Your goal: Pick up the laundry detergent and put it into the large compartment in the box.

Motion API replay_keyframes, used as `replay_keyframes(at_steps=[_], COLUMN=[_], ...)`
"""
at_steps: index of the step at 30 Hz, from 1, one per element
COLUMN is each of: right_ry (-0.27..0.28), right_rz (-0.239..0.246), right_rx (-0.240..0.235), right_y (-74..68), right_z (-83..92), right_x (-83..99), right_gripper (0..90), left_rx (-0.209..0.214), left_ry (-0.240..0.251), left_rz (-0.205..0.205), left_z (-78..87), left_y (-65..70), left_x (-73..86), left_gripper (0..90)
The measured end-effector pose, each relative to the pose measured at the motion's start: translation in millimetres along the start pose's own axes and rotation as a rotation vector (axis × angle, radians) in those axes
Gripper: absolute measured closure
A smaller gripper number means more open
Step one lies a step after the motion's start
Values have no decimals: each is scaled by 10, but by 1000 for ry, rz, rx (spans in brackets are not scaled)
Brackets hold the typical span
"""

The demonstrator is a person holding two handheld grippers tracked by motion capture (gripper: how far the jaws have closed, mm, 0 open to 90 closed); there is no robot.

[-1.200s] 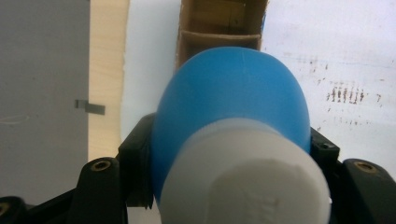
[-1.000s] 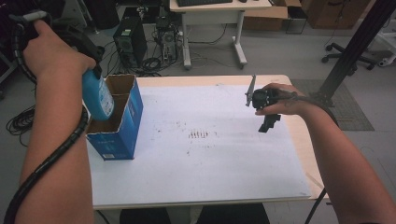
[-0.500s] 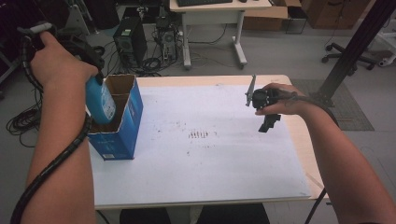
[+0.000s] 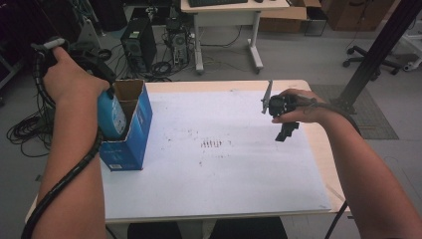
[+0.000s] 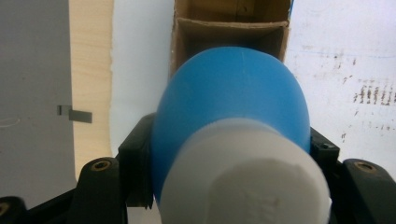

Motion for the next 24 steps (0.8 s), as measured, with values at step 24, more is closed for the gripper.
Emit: replay_keyframes(at_steps=[24], right_ry=[4], right_rz=[2], right_rx=[-5], right_y=[-5], right_z=[-39], right_x=[-12], right_gripper=[58], left_rx=[7], left_ry=[-21], left_rz=[-39], left_z=[-575], left_y=[67], left_x=[76], left_gripper=[372])
Point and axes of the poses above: each handheld gripper's, and its own axes: z roughly backward along the jaws, x roughly out of its underside, y roughly to its right, the point moved 4 cm from there along -z, roughly forward along the jaws, and after that the axes turned 3 degrees about z, right-handed, at the moved point
